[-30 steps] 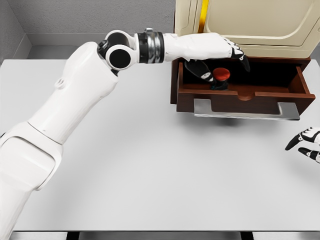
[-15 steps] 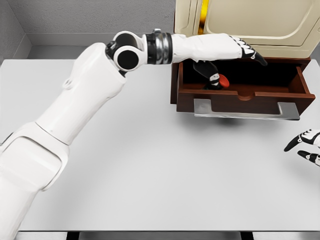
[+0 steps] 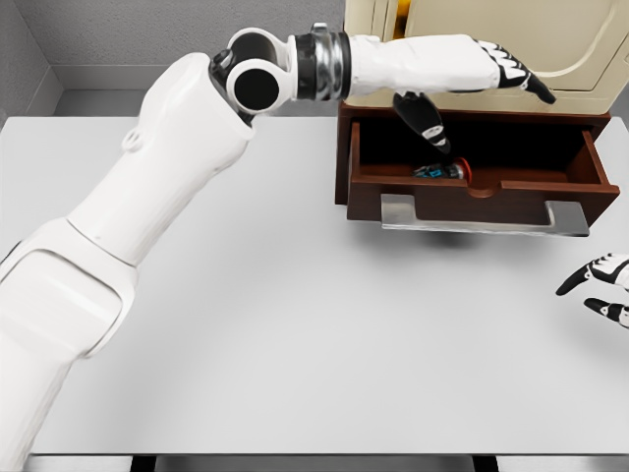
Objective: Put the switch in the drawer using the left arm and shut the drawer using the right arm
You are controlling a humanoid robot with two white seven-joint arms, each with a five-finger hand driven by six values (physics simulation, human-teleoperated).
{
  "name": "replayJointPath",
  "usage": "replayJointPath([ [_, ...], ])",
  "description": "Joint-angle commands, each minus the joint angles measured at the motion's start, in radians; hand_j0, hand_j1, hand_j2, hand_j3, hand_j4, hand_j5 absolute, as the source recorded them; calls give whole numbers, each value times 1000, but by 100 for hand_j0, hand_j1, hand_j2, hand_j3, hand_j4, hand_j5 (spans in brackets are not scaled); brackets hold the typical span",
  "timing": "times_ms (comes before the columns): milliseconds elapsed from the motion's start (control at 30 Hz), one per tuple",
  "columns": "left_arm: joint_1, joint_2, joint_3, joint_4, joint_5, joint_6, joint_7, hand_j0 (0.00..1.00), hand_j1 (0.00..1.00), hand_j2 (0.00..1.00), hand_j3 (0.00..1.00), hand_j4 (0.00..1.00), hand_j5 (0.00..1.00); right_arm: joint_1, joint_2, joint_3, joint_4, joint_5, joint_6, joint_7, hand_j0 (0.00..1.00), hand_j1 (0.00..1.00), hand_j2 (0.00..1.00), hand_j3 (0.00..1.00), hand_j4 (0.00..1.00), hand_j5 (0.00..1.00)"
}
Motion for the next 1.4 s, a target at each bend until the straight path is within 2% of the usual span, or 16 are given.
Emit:
replayJointPath([
  [0, 0, 0, 2, -44, 58, 3, 0, 94, 94, 94, 94, 94, 94, 0, -1, 2, 0, -6, 3, 0, 52, 52, 52, 52, 52, 52],
  [33, 0, 8, 0, -93, 91, 3, 0, 94, 94, 94, 94, 94, 94, 0, -1, 2, -1, -8, 3, 0, 51, 51, 51, 51, 51, 51],
  [100, 2, 106, -3, -211, 181, 3, 0, 98, 98, 98, 98, 98, 98, -2, -1, 2, -1, -8, 3, 0, 46, 46, 46, 46, 46, 46],
  [133, 3, 213, -3, -312, 259, 3, 0, 100, 100, 100, 100, 100, 100, -2, -1, 2, 0, -8, 3, 0, 44, 44, 44, 44, 44, 44],
  [167, 3, 311, -3, -380, 322, 3, 0, 100, 100, 100, 100, 100, 100, -5, -1, 2, 0, -8, 3, 0, 42, 42, 42, 42, 42, 42],
  [200, 0, 448, -1, -448, 387, 3, 0, 100, 100, 100, 100, 100, 100, -11, 1, 4, 0, -8, 3, 0, 42, 42, 42, 42, 42, 42],
  [233, 0, 587, 0, -481, 397, 3, 0, 100, 100, 100, 100, 100, 100, -14, 1, 4, 0, -8, 3, 0, 42, 42, 42, 42, 42, 42],
  [300, 31, 779, -1, -475, 397, 3, 0, 100, 100, 100, 100, 100, 100, -15, 1, 4, 0, -8, 3, 0, 42, 42, 42, 42, 42, 42],
  [367, 103, 899, 2, -449, 397, 3, 0, 100, 100, 100, 100, 100, 100, -20, 1, 4, 0, -8, 3, 0, 43, 43, 43, 43, 43, 43],
  [400, 146, 925, 4, -425, 397, 3, 0, 100, 100, 100, 100, 100, 100, -25, 1, 5, 0, -8, 3, 0, 43, 43, 43, 43, 43, 43],
  [467, 222, 910, -1, -371, 390, 3, 0, 100, 100, 100, 100, 100, 100, -37, 1, 7, 0, -8, 3, 0, 45, 45, 45, 45, 45, 45],
  [567, 270, 882, -7, -359, 385, 3, 0, 100, 100, 100, 100, 100, 100, -54, 1, 8, 0, -8, 3, 0, 46, 46, 46, 46, 46, 46],
  [633, 271, 881, -7, -353, 385, 3, 0, 100, 100, 100, 100, 100, 100, -87, 1, 39, -1, -8, 3, 0, 46, 46, 46, 46, 46, 46],
  [800, 278, 862, -7, -351, 384, 3, 0, 100, 100, 100, 100, 100, 100, -110, -1, 59, 0, -8, 3, 0, 46, 46, 46, 46, 46, 46],
  [1000, 278, 857, -7, -317, 382, 3, 0, 100, 100, 100, 100, 100, 100, -117, -1, 60, 0, -8, 3, 0, 47, 47, 47, 47, 47, 47],
  [1367, 278, 824, 8, -331, 356, 3, 0, 100, 100, 100, 100, 100, 100, -126, -1, 59, 3, -6, 3, 0, 49, 49, 49, 49, 49, 49],
])
